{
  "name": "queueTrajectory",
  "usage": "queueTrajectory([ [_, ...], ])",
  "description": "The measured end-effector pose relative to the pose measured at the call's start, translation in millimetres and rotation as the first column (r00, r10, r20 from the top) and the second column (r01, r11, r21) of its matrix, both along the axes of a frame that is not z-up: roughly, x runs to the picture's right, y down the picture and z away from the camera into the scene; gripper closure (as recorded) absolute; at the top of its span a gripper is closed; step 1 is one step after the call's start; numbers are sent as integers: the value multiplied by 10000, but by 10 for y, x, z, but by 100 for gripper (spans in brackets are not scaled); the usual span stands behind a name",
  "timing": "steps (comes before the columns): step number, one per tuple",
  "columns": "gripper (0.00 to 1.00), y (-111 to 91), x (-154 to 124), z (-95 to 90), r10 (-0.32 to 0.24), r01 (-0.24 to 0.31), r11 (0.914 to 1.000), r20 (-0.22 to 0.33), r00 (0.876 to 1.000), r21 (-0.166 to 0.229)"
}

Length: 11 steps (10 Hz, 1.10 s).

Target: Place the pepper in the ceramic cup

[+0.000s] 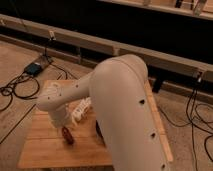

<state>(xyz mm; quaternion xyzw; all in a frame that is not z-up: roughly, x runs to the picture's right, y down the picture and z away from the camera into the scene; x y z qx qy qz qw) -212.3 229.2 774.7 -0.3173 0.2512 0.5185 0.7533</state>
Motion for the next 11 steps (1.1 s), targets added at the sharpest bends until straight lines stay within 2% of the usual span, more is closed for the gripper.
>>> queueTrajectory([
  [3, 35, 95, -104, 72, 78, -68, 9992, 255, 9996, -391],
  [5, 35, 164, -147, 117, -135, 158, 9981, 384, 9992, -602],
  [11, 35, 189, -204, 255, -435, 471, 9965, 524, 9977, -695],
])
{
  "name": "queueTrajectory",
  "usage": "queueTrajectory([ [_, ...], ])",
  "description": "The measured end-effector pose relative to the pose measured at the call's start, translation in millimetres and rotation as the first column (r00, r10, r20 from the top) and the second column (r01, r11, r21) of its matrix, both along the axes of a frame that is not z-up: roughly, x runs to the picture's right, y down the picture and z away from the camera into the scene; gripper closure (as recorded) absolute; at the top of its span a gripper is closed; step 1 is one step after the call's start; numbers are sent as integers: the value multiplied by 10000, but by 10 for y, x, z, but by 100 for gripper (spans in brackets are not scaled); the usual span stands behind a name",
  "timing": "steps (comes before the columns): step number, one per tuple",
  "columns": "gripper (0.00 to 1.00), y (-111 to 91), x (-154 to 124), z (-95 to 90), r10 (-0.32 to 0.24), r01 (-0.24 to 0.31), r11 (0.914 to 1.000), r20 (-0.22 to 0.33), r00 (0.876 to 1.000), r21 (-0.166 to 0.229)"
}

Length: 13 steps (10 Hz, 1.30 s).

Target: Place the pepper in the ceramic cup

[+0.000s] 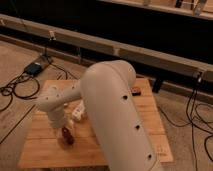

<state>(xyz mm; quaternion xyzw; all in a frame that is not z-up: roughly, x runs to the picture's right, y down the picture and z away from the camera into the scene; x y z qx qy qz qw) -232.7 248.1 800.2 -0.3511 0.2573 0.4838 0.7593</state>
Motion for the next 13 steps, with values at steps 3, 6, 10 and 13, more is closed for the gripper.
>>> queueTrajectory([
  [3, 53, 21, -12, 46, -179, 179, 9998, 63, 9998, -47],
  [6, 81, -5, -27, 45, -231, 231, 9997, 146, 9996, -18],
  [10, 100, -263, -144, -127, 296, -316, 9991, 682, 9972, 281],
  [13, 100, -855, -137, -396, 1032, -1214, 9858, 1522, 9830, 1159],
])
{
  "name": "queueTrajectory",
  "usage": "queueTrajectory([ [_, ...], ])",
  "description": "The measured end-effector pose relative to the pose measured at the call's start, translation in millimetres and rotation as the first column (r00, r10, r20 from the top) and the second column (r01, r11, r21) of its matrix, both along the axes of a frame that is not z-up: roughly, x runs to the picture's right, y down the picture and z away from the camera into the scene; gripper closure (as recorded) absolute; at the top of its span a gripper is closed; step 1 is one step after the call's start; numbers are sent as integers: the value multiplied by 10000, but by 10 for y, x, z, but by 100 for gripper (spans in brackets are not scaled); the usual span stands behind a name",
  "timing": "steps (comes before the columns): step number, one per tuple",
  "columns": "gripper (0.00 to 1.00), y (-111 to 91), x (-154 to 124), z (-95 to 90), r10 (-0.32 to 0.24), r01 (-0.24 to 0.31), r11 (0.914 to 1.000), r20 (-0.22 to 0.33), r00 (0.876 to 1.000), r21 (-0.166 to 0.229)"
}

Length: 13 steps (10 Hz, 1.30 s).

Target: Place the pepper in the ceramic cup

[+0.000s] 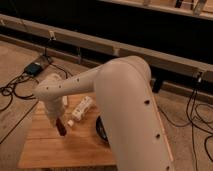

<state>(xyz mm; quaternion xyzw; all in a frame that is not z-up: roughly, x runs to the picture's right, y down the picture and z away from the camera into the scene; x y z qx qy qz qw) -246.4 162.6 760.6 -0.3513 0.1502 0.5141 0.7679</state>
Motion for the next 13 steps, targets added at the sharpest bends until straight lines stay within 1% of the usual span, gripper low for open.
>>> queueTrajectory([
  [1, 100, -182, 58, -46, 245, -247, 9993, 96, 9997, 290],
  [2, 100, -394, 144, -79, 533, -544, 9965, 178, 9984, 630],
  [3, 100, -619, 250, -100, 872, -891, 9913, 241, 9959, 967],
  [4, 100, -847, 381, -104, 1270, -1294, 9835, 267, 9915, 1265],
  [5, 100, -994, 487, -91, 1596, -1613, 9770, 230, 9869, 1396],
  [6, 100, -1099, 572, -79, 1922, -1926, 9709, 170, 9812, 1423],
  [7, 100, -1233, 655, -53, 2431, -2417, 9605, 70, 9700, 1380],
  [8, 100, -1386, 751, -10, 3182, -3133, 9414, -212, 9478, 1252],
  [9, 100, -1495, 815, 33, 3885, -3812, 9179, -539, 9199, 1098],
  [10, 100, -1639, 891, 80, 4837, -4759, 8747, -1045, 8689, 914],
  [11, 100, -1739, 951, 111, 5531, -5476, 8330, -1470, 8201, 791],
  [12, 100, -1813, 1009, 133, 6058, -6039, 7937, -1839, 7741, 725],
  [13, 100, -1908, 1091, 155, 6697, -6747, 7349, -2304, 7060, 684],
])
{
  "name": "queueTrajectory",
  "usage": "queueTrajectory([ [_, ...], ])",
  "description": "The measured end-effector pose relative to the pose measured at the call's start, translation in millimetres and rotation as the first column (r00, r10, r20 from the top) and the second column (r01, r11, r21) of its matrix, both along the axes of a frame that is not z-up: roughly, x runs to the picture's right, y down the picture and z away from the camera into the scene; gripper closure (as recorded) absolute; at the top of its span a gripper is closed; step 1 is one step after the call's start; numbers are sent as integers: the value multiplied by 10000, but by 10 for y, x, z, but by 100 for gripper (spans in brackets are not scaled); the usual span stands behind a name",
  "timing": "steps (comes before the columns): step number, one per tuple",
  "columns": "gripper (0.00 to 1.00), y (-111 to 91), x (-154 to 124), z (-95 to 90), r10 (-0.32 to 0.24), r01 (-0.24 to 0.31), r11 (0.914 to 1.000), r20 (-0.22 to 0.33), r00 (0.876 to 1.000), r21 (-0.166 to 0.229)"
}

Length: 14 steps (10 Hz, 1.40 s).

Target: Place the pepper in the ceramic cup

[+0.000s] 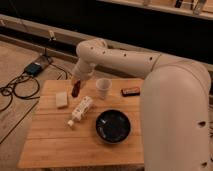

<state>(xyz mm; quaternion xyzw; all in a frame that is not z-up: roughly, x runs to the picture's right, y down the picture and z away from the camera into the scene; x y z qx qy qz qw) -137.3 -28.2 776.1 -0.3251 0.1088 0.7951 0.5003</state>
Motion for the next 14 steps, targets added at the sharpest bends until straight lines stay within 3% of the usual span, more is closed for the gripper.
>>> queueTrajectory([
  [1, 100, -113, 87, 17, 1145, -1156, 9928, -344, 9928, -326],
  [3, 100, -280, 222, 31, 2885, -2937, 9534, -760, 9545, -685],
  [4, 100, -365, 292, 36, 3803, -3870, 9182, -854, 9209, -845],
  [5, 100, -424, 353, 58, 4679, -4746, 8744, -830, 8799, -1009],
  [6, 100, -441, 410, 81, 5187, -5246, 8439, -789, 8513, -1120],
  [7, 100, -418, 511, 135, 5808, -5853, 8003, -745, 8107, -1302],
  [9, 100, -320, 682, 248, 6578, -6587, 7347, -669, 7502, -1621],
  [10, 100, -288, 728, 290, 6791, -6778, 7146, -605, 7315, -1729],
  [11, 100, -255, 791, 343, 7069, -7018, 6874, -490, 7056, -1870],
  [12, 100, -236, 825, 378, 7214, -7131, 6735, -369, 6915, -1948],
  [14, 100, -229, 911, 421, 7402, -7271, 6574, -113, 6723, -1979],
])
